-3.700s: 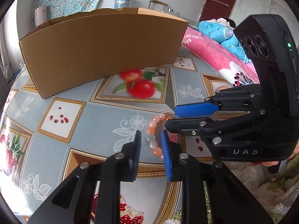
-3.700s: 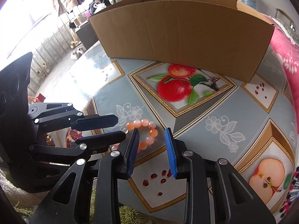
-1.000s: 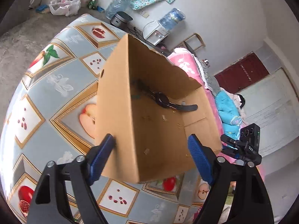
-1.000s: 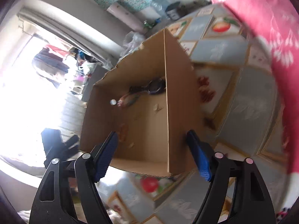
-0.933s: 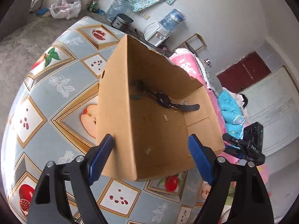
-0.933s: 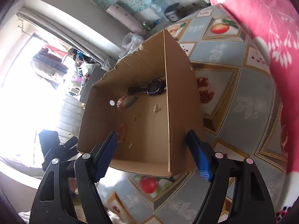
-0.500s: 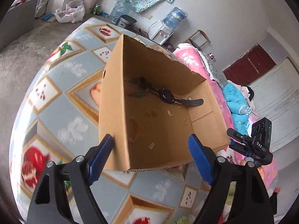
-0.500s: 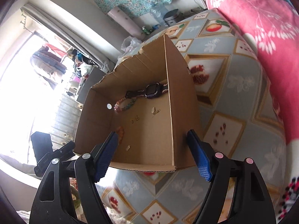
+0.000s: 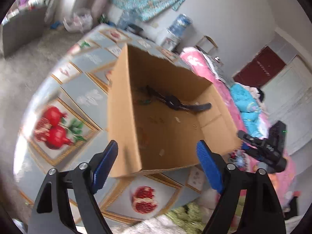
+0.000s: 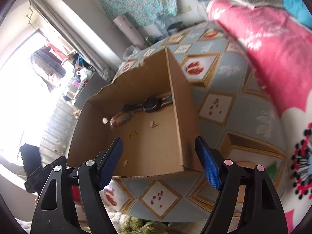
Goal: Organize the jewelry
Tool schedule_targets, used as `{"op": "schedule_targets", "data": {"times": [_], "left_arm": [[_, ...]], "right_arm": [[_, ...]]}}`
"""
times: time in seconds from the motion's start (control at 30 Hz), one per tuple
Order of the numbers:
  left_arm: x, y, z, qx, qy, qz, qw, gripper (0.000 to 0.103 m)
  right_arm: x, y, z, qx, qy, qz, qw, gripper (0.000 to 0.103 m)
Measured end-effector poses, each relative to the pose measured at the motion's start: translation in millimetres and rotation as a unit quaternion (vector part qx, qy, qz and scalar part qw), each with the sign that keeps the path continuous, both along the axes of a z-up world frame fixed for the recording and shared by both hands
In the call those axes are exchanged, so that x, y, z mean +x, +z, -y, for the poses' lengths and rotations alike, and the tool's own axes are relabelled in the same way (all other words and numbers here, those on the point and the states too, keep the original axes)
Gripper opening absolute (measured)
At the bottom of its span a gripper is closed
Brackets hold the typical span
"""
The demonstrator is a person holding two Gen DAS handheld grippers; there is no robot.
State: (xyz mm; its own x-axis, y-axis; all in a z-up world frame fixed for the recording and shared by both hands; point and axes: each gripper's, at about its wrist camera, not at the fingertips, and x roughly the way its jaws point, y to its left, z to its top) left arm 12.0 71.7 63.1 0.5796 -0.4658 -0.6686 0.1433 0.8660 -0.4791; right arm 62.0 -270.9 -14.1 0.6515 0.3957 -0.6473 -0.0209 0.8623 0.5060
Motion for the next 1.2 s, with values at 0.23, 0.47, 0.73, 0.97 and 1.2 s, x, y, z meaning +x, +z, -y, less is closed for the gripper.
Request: {"op": "schedule_targets", "data": {"times": [0.23,0.47,0.73,0.97,1.2], "left_arm": [[-44.2,52.2,29.6,0.094,0.039,0.135,0.9856,0.097],[-59.0,65.3,78.9,0.177,0.061,0.171,0.9674,0.098],[-43.6,33.6,95.5,0.248,0.068,0.101,0.9611,0.098],[-34.5,5.9,77.4,0.213,0.106,-0.002,0.9713,0.097],[-30.8,-1.6,77.7,0.221,0.104,-0.025,0.9695,0.097]], "right_arm": [[-47.2,41.6,-2.3,-0.116,-0.055,0.087,0.988,0.087],[-76.7,51.8,-35.8,-0.176,-0.034,0.133,0.975,0.095],[-61.6,29.4,-61.0,-0.224,-0.025,0.079,0.971,0.095],[-48.6,8.3,-76.8,-0.224,-0.004,0.018,0.975,0.095],[-43.0,-2.3,-91.8,-0.214,0.019,-0.014,0.976,0.095]]}}
